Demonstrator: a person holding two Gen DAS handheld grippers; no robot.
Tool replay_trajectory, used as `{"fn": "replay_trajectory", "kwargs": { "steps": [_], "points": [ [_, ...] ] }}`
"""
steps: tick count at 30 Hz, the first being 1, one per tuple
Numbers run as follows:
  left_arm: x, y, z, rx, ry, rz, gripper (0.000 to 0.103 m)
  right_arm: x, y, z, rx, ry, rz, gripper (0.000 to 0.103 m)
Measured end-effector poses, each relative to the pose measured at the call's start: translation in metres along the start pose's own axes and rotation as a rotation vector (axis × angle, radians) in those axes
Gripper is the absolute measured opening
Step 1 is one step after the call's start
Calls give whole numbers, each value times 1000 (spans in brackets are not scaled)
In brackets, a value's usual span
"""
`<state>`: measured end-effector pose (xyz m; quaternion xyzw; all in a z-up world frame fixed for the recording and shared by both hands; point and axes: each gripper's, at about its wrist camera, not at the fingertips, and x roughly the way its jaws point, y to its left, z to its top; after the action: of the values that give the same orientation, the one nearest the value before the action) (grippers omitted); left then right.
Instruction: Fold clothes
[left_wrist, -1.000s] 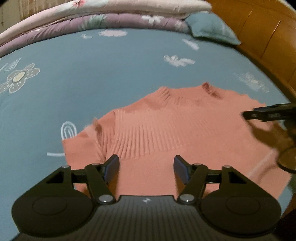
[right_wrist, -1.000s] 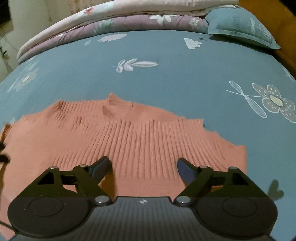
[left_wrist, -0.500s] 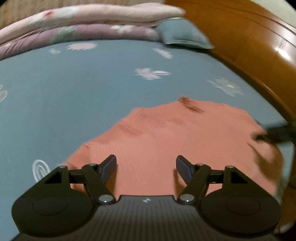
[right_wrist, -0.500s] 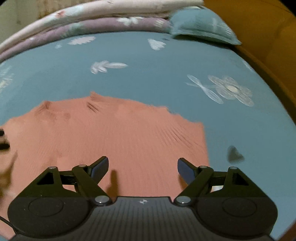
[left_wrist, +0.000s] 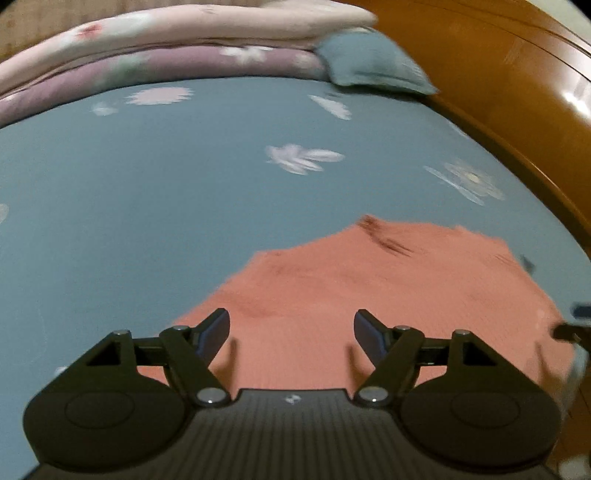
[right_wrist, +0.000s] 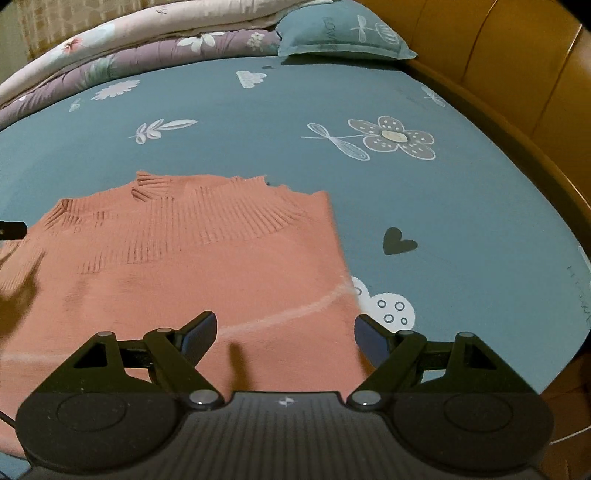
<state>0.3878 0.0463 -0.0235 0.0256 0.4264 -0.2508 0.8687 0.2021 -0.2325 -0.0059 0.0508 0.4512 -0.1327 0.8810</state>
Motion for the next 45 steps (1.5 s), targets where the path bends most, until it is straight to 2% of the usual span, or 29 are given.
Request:
{"fn": "replay_trajectory", "kwargs": {
  "steps": [4, 10, 14, 16, 18, 21, 23, 26, 29, 30, 33, 34, 37, 40, 41, 43, 45],
  "points": [
    [8, -23, -8, 32, 51, -8, 74, 5, -6, 4, -32, -19, 43, 86],
    [-11, -39, -17, 3, 67, 62, 75, 28, -20, 28, -44, -83, 164, 86],
    [-30, -48, -30, -61, 58, 147, 80, 63, -33, 50, -71, -121, 237, 88],
    [-35, -49, -42, -113, 53, 153, 80, 92, -41, 55, -58, -84, 260, 88],
    [-32, -49, -57, -171, 66, 150, 80, 111, -49, 60, -39, -57, 283, 95],
    [-36, -63, -68, -166, 68, 262, 80, 107, -64, 68, -8, -79, 319, 93],
    [-39, -71, -67, -168, 47, 257, 80, 93, -67, 71, -34, -136, 360, 93],
    [-31, -69, -67, -217, 34, 240, 81, 94, -62, 71, -75, -140, 476, 93],
    [-19, -60, -73, -277, 36, 253, 81, 121, -57, 70, -79, -101, 460, 93],
    [-16, -55, -77, -301, 33, 253, 81, 123, -59, 70, -82, -112, 464, 93],
    [-25, -53, -76, -354, 8, 261, 81, 110, -58, 79, -101, -120, 439, 93],
    [-30, -56, -73, -345, -4, 283, 81, 105, -58, 82, -108, -121, 429, 93],
    [-41, -60, -70, -316, -35, 324, 81, 86, -50, 83, -151, -116, 524, 94],
    [-35, -48, -80, -383, -2, 336, 82, 79, -26, 71, -223, -71, 621, 95],
    [-32, -43, -87, -425, 22, 343, 82, 82, -16, 64, -257, -55, 627, 95],
    [-33, -37, -100, -457, 17, 339, 81, 87, -3, 54, -292, -40, 608, 96],
    [-39, -38, -101, -454, 14, 324, 82, 91, 8, 43, -323, -26, 586, 103]
  ]
}}
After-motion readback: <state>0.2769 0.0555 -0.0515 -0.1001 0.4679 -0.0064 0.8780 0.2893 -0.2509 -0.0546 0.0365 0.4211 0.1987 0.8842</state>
